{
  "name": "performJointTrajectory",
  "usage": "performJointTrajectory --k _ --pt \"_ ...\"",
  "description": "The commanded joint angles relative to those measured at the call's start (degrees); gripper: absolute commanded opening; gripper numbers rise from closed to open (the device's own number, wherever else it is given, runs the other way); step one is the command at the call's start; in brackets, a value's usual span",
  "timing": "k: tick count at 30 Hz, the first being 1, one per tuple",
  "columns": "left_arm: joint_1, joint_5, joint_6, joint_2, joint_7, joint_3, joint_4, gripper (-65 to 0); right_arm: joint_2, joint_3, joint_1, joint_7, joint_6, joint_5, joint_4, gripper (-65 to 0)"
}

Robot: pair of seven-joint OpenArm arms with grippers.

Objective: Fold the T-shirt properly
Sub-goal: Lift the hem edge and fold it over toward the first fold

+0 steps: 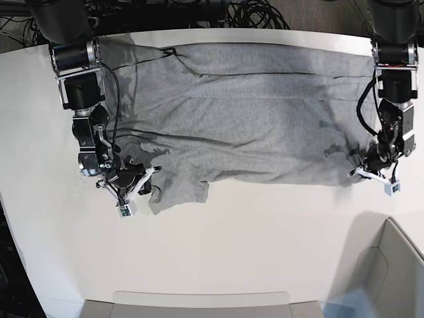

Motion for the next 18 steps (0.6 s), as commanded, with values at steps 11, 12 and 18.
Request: performJointTrajectory --k 11,12,18 --pt "-4.16 -0.48 -0.46 -1.41 2.52 -9.33 1.24 -65.0 0.81 0.19 5.41 -0.08 -0.62 -0.31 1.33 -65.0" --pt "-4.07 -0.48 -0.46 -1.41 2.88 -9.51 1.24 -65.0 0.81 0.19 5.23 -0.08 -0.62 -0.31 1.33 -65.0" --pt "1.65 -0.48 -0.46 -1.41 3.14 -12.67 5.72 -65.0 0.81 0.19 -0.04 -0.25 -0.71 -0.05 8.27 -65.0"
